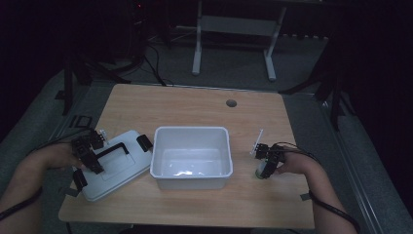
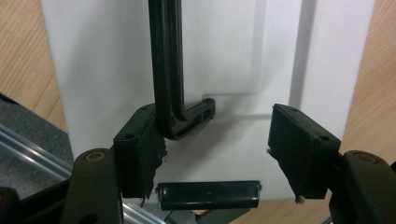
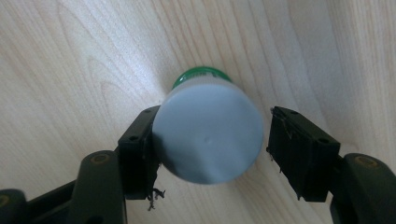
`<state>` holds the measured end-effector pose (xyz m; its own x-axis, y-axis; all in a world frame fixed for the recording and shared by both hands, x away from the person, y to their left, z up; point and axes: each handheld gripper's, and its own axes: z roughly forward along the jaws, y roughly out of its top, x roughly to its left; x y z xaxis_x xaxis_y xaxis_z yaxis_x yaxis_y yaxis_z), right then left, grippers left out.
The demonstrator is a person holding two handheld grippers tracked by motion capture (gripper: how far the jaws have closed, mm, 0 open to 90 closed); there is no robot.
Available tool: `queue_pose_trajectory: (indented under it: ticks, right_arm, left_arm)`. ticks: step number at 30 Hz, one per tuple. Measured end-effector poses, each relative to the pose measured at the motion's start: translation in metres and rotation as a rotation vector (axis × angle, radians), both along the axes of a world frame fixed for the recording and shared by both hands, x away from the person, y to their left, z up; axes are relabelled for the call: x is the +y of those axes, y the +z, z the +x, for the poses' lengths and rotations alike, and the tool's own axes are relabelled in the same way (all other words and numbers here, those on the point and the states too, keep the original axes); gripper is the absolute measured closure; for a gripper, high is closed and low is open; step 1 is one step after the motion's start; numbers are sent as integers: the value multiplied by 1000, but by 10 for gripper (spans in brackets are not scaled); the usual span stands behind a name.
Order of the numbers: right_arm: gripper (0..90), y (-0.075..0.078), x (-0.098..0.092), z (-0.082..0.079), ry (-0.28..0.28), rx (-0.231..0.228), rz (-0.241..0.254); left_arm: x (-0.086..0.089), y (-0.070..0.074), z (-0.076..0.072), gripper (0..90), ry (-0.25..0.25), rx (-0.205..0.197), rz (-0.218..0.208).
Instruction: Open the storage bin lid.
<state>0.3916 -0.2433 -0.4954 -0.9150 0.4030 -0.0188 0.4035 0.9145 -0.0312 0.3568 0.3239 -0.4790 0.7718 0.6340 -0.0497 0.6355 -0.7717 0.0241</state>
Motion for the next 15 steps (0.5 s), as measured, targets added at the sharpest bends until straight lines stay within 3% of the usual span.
queue_pose_trajectory:
  ticks: [5,8,15]
  right_arm:
    - [409,-2,5,1,21,6,0]
    - [495,0,9,1,58,7,-14]
    - [498,1,11,-1,110,-10,-48]
  left_arm:
    - [0,0,0,350,1,0,1]
    - [0,0,0,350,-1,-1,5]
    - [1,-1,-2,350,-6,5,23]
